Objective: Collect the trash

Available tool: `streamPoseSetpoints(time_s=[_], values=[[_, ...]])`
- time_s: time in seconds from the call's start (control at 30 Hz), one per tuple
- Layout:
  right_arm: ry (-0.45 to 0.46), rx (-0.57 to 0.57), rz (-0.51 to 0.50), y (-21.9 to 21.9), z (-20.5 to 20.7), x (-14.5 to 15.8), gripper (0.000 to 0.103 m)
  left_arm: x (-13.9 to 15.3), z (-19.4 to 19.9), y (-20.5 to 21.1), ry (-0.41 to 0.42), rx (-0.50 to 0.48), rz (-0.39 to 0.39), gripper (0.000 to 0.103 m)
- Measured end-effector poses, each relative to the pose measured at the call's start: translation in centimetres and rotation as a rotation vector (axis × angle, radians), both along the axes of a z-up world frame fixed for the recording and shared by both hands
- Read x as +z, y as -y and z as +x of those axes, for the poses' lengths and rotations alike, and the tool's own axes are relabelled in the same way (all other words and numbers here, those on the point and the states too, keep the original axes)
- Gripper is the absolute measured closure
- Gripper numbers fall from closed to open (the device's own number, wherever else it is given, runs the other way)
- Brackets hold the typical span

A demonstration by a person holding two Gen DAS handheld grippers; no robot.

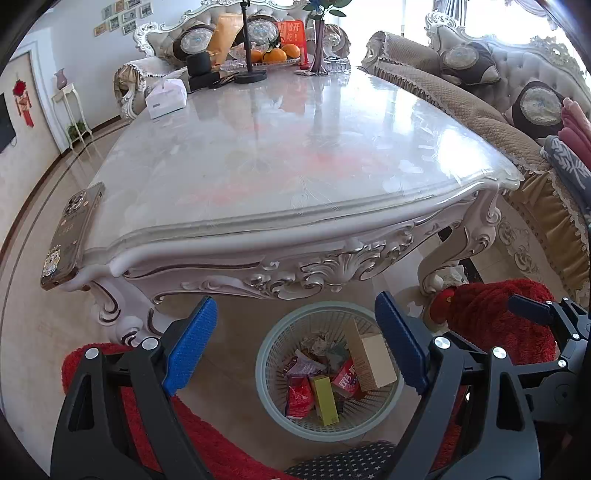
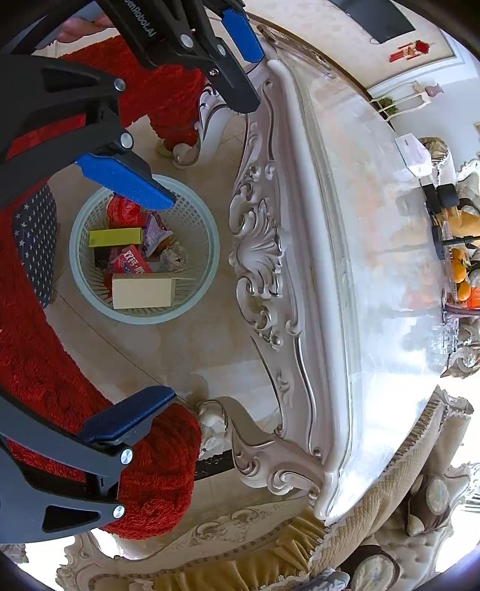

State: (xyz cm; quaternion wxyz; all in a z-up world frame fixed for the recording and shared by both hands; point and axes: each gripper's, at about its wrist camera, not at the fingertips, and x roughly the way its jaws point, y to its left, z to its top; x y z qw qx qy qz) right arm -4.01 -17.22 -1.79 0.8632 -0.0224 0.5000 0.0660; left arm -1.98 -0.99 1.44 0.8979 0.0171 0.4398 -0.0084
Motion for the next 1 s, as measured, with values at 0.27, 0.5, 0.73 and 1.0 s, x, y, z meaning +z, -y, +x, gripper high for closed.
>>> streamPoseSetpoints(time_s=[0.27,0.5,0.73,1.0], values=[[0.011,0.006,-0.017,-0.12,0.15,-0.05,0.011,-0.08,0.09,-0.10,0.001,0.005,0.015,0.018],[0.011,0.011,-0.025,-0.41,0.25,-0.18,0.011,-0.28,0.19,-0.16,-0.004,0.011,0.019,0.018],[0.010,0.010,-0.023,-0.44,0.28,-0.24,0.011,-0.30,0.21,-0.14,-0.004,0.011,0.019,0.018],[0.010,0.009,-0.023,-0.47,0.30,-0.24,0.011,-0.28,0.26,-0.08,-0.007,0.010,0.017,0.018]])
